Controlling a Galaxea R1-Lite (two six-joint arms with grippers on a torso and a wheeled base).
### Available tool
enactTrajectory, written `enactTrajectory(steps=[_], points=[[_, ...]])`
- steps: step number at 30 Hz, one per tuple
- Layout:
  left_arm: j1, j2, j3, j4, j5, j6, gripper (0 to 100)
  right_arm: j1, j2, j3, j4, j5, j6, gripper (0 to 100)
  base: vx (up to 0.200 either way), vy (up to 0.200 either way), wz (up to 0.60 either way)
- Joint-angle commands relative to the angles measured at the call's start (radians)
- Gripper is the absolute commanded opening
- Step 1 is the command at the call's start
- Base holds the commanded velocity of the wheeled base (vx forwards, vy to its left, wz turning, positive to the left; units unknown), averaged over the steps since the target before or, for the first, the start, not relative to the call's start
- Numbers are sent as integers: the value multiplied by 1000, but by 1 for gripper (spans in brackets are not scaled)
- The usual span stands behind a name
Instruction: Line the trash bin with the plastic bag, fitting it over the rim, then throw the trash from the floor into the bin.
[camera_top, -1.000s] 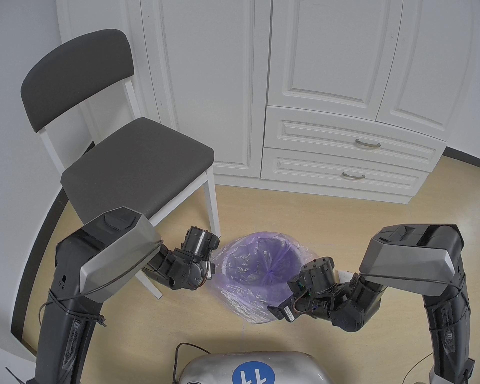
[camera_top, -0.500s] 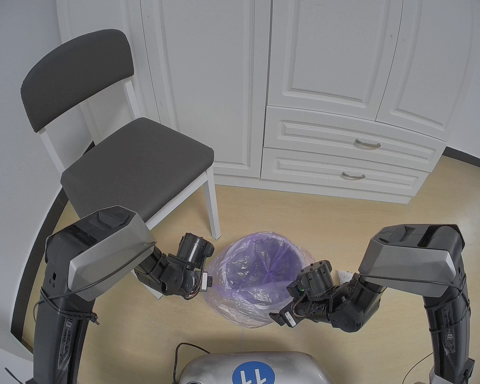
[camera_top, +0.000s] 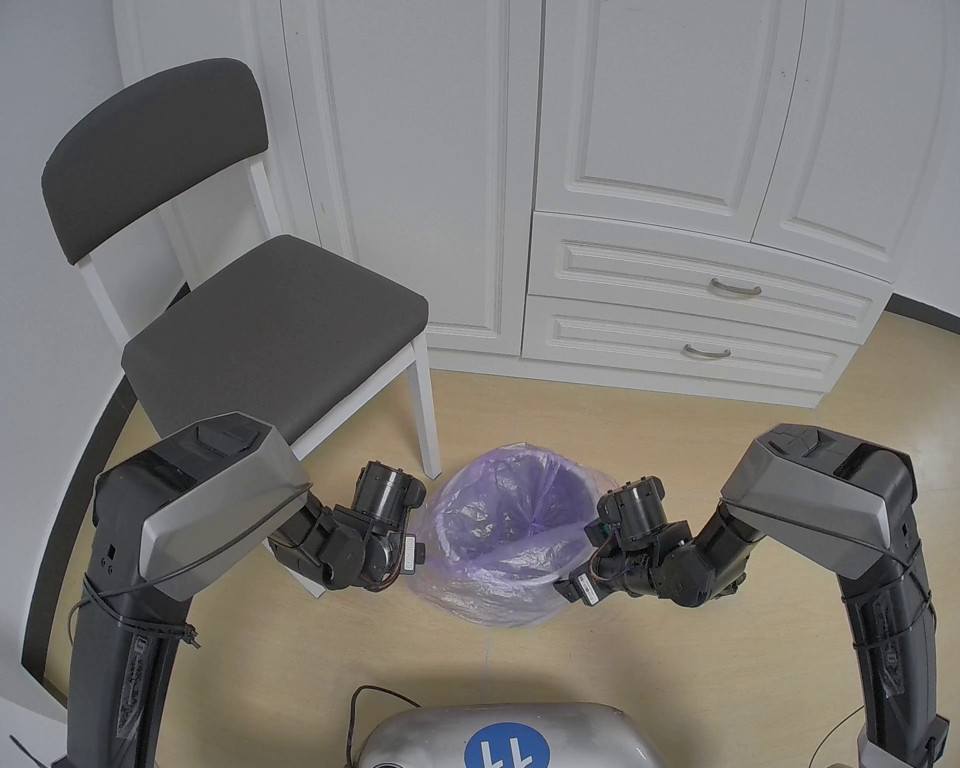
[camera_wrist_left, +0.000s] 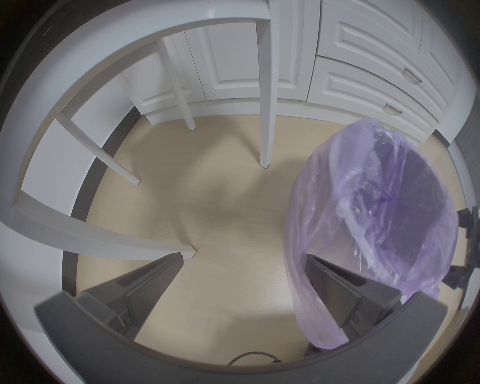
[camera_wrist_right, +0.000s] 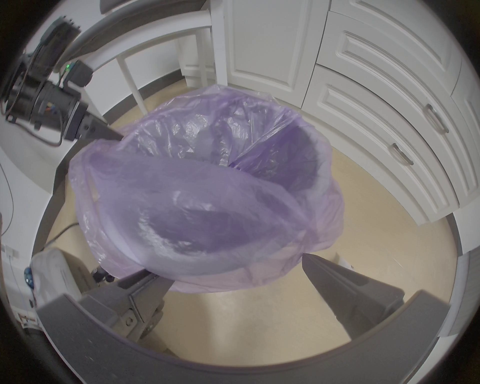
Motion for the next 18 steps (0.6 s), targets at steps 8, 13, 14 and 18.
enactTrajectory(steps=[8, 13, 14, 18], points=[[3, 30, -12, -39, 4, -5, 100, -32, 101, -203, 13, -4, 59, 100, 0, 0, 0], [-2, 32, -10, -39, 4, -5, 100, -60, 108, -222, 14, -4, 58, 100, 0, 0, 0], [-5, 35, -12, -41, 4, -4, 100, -67, 111, -229, 16, -4, 58, 100, 0, 0, 0], [-20, 47, -13, -41, 6, -8, 100, -95, 132, -278, 25, -3, 56, 100, 0, 0, 0]])
